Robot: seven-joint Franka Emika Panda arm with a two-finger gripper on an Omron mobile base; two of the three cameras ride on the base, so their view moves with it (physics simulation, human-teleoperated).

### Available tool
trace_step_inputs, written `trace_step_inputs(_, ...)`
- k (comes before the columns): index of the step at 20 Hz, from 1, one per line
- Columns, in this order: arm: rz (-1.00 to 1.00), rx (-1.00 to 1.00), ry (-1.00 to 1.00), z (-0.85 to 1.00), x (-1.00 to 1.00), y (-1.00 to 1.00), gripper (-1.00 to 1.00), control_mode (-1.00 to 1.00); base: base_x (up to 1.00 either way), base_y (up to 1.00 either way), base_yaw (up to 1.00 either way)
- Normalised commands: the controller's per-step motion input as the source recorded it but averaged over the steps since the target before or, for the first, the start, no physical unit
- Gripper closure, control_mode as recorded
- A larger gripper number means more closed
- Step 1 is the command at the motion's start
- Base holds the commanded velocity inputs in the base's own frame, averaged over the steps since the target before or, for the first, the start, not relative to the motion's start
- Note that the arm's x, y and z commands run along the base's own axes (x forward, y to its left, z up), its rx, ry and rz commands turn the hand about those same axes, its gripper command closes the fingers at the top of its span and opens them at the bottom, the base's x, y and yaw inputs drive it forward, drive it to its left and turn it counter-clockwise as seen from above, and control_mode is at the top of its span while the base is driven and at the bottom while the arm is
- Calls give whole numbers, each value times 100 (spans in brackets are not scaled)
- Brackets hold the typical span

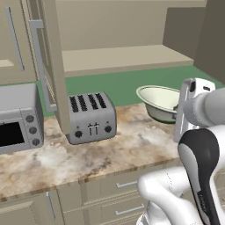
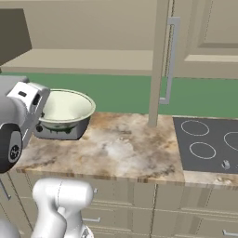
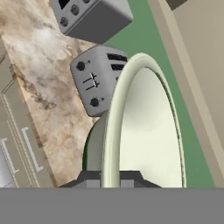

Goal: Move the bowls from the cabinet to the plates on the dining table.

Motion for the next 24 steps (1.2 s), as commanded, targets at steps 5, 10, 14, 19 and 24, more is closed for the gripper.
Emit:
trace_step_inputs(5,0,0,1,0,0,5,100,-100,0,0,0)
trace_step_inputs(10,0,0,3,-2,-1,7,100,100,-4,0,0)
trace_step_inputs(14,0,0,0,0,0,0,100,100,-62,0,0)
trace_step_inputs(19,0,0,0,0,0,0,100,100,-85,0,-2)
trace_step_inputs(24,0,0,0,0,0,0,100,100,-75,1,-4)
